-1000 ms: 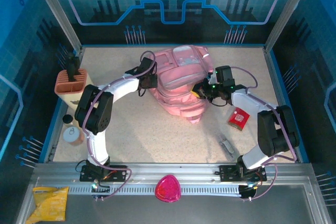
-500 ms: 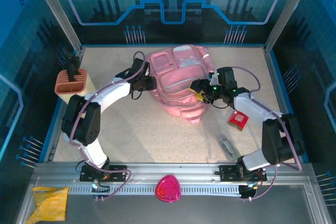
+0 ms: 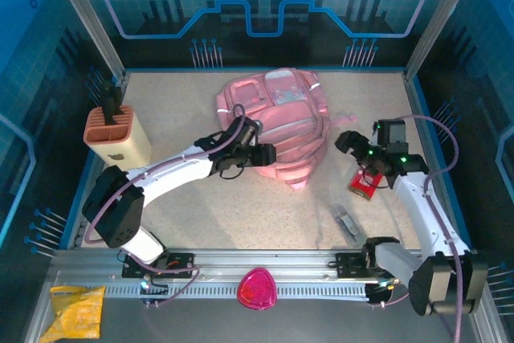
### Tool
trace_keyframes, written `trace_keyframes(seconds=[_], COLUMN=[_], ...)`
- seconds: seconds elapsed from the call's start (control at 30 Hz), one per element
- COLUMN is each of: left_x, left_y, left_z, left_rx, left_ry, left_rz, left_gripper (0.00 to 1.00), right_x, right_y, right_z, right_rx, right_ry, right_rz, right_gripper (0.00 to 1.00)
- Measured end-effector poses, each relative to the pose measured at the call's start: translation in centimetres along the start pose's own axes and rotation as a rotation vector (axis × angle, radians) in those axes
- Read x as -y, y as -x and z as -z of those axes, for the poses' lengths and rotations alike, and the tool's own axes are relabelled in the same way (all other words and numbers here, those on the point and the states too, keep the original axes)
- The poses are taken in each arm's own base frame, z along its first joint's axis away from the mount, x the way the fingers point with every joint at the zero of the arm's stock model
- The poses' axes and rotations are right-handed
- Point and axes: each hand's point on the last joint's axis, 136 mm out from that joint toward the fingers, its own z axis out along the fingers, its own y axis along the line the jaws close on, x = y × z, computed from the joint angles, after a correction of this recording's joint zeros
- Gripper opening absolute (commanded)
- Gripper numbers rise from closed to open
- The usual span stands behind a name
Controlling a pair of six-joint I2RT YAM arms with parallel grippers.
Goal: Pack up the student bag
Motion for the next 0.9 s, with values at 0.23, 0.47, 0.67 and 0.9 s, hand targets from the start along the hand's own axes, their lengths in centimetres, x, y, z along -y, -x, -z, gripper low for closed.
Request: trace_keyframes(seconds=[0.23,0.47,0.67,0.9], left_x=[4.4,6.6,8.4,9.8], left_y=[-2.2,-4.3,-4.5,-3.9], left_z=[-0.5,-2.6,-3.4,-4.2], left_rx=[0.006,-0.030,-0.038,-0.024], left_ry=[-0.102,-0.131,-0.146,-0.155], left_rz=[0.028,0.024,0.020,0.019], left_gripper=[0.58,0.58,0.58,0.57], right_x=[8.1,11.8,12.6,9.8], right_y=[0.3,0.3,-1.0,-3.1], right_z=[-0.7,-3.7,-6.7,-8.5], right_rx=[0.002,-0.054,-0.159,-0.252], right_ry=[-0.157,-0.211,-0.213,-0.155], right_rz=[-0.205,-0.305,-0.314,-0.206], right_gripper=[0.98,0.90,0.73,0.51])
